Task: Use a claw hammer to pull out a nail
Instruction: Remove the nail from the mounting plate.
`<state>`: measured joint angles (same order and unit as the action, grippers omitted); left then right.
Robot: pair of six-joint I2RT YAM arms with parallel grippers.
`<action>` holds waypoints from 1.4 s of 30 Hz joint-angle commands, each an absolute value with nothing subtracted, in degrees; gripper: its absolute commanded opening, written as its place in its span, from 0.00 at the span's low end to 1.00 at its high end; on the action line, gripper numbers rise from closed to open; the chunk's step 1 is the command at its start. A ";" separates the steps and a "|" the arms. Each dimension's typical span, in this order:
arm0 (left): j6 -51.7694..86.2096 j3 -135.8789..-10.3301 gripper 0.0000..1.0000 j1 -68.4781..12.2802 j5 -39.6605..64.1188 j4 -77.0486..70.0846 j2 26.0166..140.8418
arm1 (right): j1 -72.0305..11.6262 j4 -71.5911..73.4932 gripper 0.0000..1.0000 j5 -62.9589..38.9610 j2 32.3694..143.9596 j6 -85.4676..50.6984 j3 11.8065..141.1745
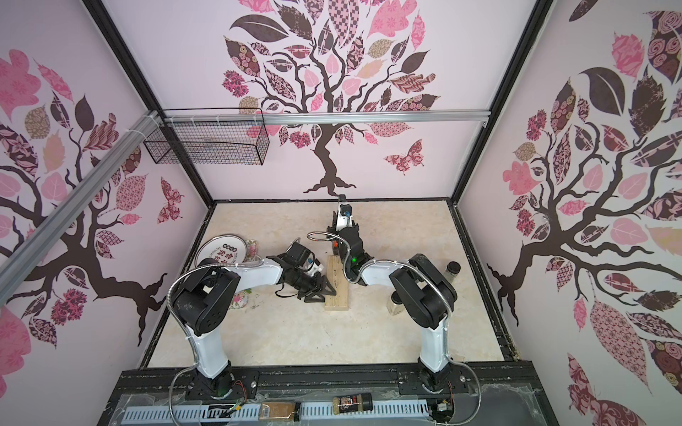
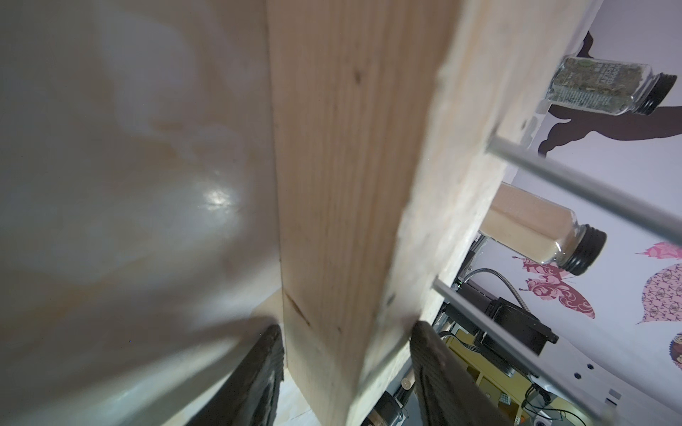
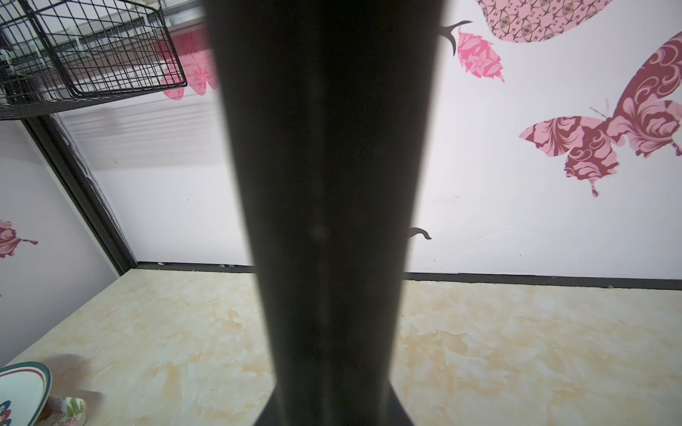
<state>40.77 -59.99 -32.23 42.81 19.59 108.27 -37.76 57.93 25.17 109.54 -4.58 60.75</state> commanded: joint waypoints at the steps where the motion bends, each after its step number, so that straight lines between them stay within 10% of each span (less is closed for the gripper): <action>1: 41.22 -59.47 0.57 -32.31 41.14 20.18 110.20 | -38.36 65.21 0.08 25.93 110.43 -4.15 60.92; 42: 44.38 -58.19 0.57 -31.89 44.12 17.12 111.80 | -43.33 78.06 0.08 34.41 111.63 4.81 59.05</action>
<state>43.99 -59.99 -32.12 46.65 17.02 109.86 -42.87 69.84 32.97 112.51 3.70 57.76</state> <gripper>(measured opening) 0.572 0.197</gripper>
